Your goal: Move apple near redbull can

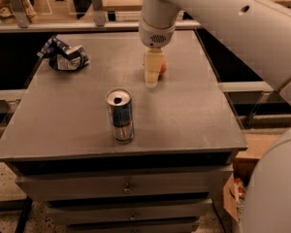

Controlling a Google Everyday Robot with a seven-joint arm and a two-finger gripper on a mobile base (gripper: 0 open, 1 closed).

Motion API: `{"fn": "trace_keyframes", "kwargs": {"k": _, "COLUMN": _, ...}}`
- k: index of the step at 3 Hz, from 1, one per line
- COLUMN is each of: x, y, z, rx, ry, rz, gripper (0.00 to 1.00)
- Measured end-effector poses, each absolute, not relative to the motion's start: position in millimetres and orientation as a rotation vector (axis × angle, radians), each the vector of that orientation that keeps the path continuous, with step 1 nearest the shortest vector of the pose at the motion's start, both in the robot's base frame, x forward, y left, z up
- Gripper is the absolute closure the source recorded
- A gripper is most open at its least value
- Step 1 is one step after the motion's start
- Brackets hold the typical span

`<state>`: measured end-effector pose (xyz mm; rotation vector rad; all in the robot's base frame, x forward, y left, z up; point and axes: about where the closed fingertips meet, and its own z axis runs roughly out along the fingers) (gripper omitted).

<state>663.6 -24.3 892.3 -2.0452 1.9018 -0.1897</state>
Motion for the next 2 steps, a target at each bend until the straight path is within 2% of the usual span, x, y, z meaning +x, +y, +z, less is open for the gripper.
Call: {"fn": "trace_keyframes", "kwargs": {"k": 2, "x": 682.2, "y": -22.6, "z": 854.6, "rx": -2.074, "ry": 1.99, "rz": -0.192, "gripper": 0.0}}
